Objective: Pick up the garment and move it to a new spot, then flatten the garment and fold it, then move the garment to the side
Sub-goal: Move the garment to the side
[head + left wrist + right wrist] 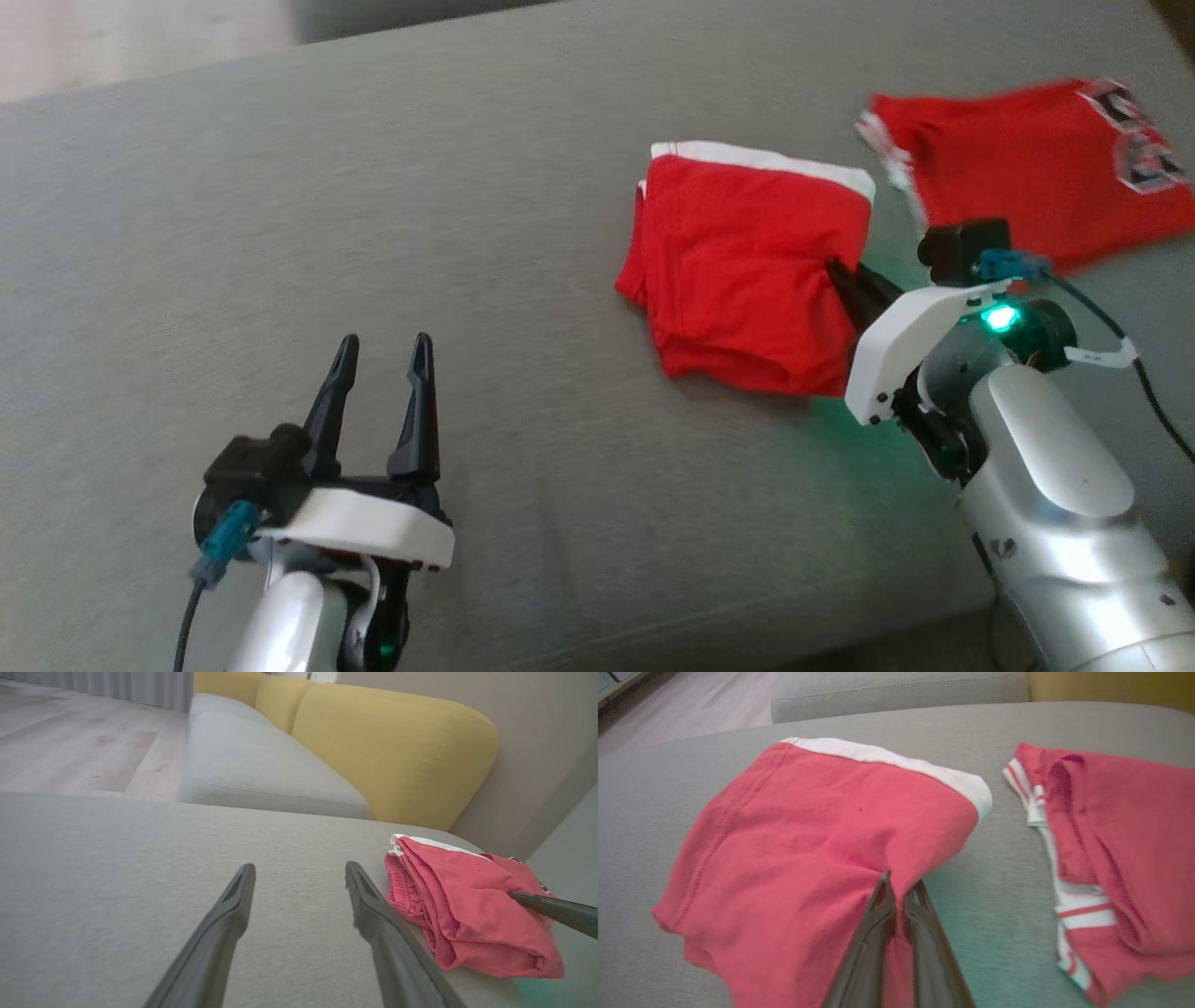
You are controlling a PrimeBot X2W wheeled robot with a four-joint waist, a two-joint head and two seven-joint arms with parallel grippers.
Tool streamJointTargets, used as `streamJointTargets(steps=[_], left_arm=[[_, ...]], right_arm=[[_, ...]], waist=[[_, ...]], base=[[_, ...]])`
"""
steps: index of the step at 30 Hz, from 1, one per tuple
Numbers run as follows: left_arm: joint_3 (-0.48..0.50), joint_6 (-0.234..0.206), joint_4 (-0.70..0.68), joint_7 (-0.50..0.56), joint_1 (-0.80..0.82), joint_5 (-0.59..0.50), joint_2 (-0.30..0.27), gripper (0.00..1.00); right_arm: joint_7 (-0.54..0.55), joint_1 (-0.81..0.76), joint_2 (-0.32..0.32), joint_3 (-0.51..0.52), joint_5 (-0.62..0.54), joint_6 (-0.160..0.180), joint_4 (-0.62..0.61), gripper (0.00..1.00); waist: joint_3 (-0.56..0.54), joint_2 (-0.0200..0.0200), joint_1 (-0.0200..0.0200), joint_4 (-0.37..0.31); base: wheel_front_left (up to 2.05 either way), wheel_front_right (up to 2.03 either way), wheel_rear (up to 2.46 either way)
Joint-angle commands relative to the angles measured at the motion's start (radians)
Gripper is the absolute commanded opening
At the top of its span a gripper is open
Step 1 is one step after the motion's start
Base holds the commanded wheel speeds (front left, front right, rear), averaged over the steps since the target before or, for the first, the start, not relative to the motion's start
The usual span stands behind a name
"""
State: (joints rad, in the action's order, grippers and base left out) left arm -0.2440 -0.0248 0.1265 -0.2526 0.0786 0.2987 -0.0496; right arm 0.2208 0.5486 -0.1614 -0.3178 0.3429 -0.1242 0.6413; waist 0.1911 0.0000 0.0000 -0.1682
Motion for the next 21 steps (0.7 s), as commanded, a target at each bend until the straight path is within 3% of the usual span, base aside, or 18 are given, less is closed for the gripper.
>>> streamJointTargets(steps=[1, 10, 17, 21], left_arm=[[0.033, 0.006, -0.035, -0.009, 0.043, -0.013, -0.001, 1.0], [0.031, 0.02, -0.04, -0.009, 0.057, -0.033, -0.001, 1.0], [0.021, 0.023, -0.034, -0.009, 0.059, -0.03, -0.001, 1.0], [0.014, 0.018, -0.035, -0.009, 0.055, -0.021, -0.001, 1.0]], right_arm=[[-0.004, 0.023, -0.002, -0.011, -0.005, -0.007, -0.054, 0.0], [-0.004, -0.013, -0.001, 0.025, -0.029, -0.007, -0.112, 0.0], [0.0, -0.003, -0.006, 0.048, -0.059, -0.007, -0.138, 0.0], [0.03, 0.023, -0.065, 0.06, -0.091, -0.007, -0.168, 0.0]], waist=[[0.042, 0.0, 0.0, -0.116], [0.059, 0.0, 0.0, -0.17], [0.049, 0.0, 0.0, -0.137], [0.04, 0.0, 0.0, -0.096]], base=[[0.0, 0.0, 0.0], [0.0, 0.0, 0.0], [0.0, 0.0, 0.0], [0.0, 0.0, 0.0]])
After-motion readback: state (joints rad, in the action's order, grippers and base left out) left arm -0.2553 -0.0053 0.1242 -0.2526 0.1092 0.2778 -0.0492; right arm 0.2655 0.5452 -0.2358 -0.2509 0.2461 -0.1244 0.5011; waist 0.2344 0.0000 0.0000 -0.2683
